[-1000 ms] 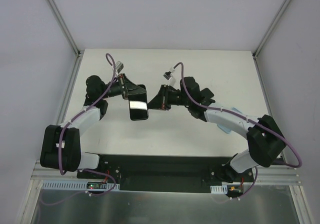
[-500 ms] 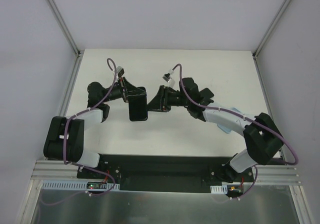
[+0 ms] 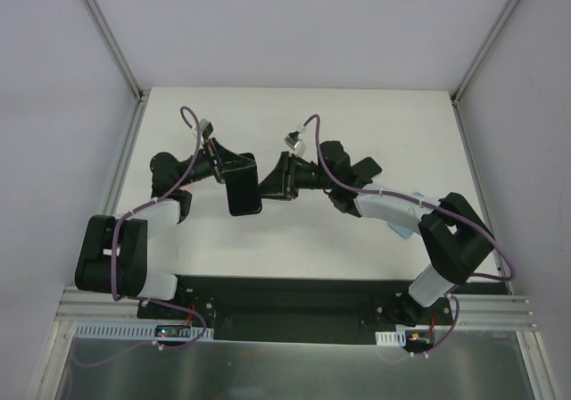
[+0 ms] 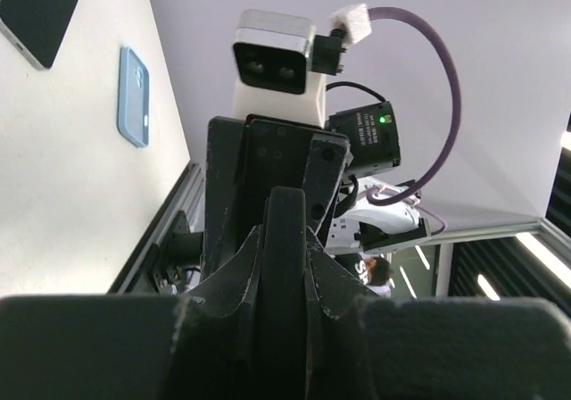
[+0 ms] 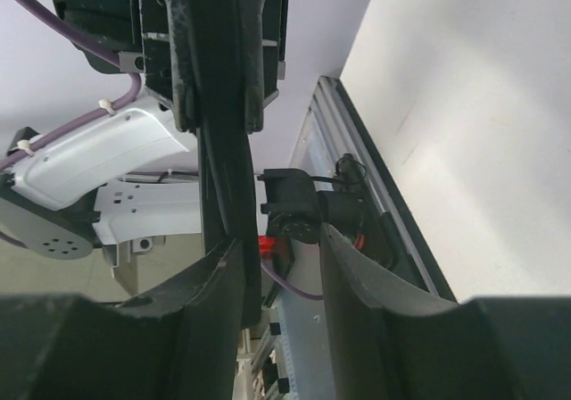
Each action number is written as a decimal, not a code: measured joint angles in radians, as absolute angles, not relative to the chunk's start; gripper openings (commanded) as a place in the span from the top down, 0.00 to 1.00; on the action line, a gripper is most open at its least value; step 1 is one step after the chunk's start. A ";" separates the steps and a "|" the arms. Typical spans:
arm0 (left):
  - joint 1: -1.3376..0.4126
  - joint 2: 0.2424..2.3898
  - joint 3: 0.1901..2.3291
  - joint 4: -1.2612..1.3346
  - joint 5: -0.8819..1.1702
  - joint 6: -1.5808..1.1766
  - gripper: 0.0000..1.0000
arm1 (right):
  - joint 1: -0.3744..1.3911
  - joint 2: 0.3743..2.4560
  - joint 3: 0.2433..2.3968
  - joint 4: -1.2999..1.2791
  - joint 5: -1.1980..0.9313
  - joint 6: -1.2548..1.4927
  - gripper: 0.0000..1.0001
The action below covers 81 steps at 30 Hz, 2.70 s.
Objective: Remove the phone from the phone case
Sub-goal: Remove the phone case from the phone.
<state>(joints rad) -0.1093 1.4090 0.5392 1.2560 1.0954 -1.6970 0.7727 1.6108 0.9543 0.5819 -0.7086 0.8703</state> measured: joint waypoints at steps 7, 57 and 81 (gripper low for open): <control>-0.091 1.377 0.512 1.268 1.068 -1.671 1.00 | 0.783 1.701 0.962 0.740 -0.775 0.970 0.59; -0.143 1.215 0.614 0.477 1.042 -1.052 0.05 | 0.836 1.419 0.931 0.091 -0.344 0.598 0.98; -0.501 1.222 0.639 0.026 0.667 -0.689 0.13 | 0.847 1.586 1.150 -0.545 0.091 0.671 0.99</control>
